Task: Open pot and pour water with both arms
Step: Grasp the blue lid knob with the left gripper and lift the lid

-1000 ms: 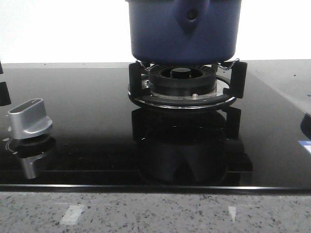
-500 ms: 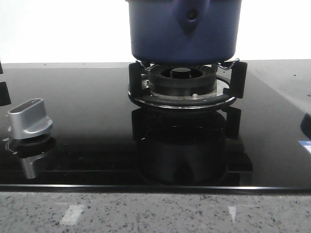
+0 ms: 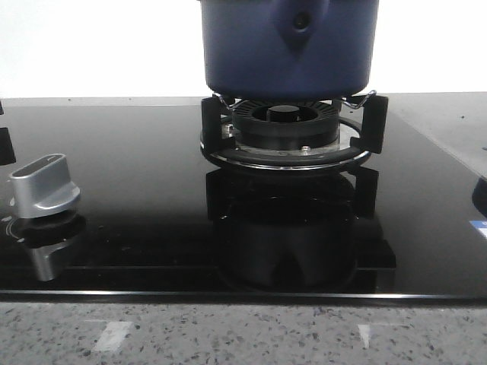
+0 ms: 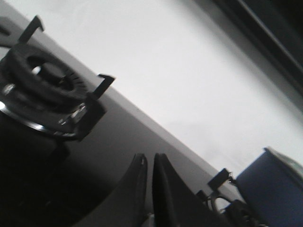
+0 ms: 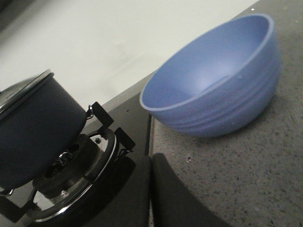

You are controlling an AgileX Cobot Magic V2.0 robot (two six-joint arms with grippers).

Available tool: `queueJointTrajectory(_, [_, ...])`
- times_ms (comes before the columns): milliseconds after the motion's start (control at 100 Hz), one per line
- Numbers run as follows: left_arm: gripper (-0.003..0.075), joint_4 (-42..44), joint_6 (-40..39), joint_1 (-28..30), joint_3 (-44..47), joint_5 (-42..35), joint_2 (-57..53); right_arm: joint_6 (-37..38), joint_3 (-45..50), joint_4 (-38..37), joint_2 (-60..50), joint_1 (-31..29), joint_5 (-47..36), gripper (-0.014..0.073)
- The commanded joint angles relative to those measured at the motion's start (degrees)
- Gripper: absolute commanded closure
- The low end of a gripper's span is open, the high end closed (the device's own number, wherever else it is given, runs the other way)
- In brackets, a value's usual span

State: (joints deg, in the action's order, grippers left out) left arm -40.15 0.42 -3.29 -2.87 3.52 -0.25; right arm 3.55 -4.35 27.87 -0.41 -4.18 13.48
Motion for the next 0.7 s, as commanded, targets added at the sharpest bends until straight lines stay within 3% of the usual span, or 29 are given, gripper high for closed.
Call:
queueJointTrajectory(0, [0.0741, 2.97, -0.42, -0.13, -6.18, -0.43, 1.07, -1.89, -6.67, -3.88, 1.68, -0.24, 2.19, 0.0648])
queueJointTrajectory(140, [0.0741, 9.37, 1.3, -0.13, -15.88, 7.64, 9.56, -1.89, -15.92, -9.66, 9.18, -0.24, 11.73, 0.0648])
queueJointTrajectory(320, [0.074, 7.2, 14.9, -0.61, -29.42, 17.3, 23.79, -4.08, -28.1, -12.87, 21.86, -0.24, 20.31, 0.0648])
queueJointTrajectory(440, [0.074, 1.41, 21.3, -1.58, -35.64, 21.5, 31.46, -5.66, -33.48, -12.87, 27.39, -0.24, 20.71, 0.0649])
queueJointTrajectory(570, [0.0739, -7.14, 34.15, -3.69, -39.66, 24.33, 38.25, -7.11, -36.16, -12.87, 30.66, -0.24, 20.83, 0.0637])
queueJointTrajectory(690, [0.0715, -17.9, 47.06, -5.92, -41.86, 26.25, 43.61, -8.7, -36.58, -12.75, 31.27, 0.25, 20.83, 0.0501])
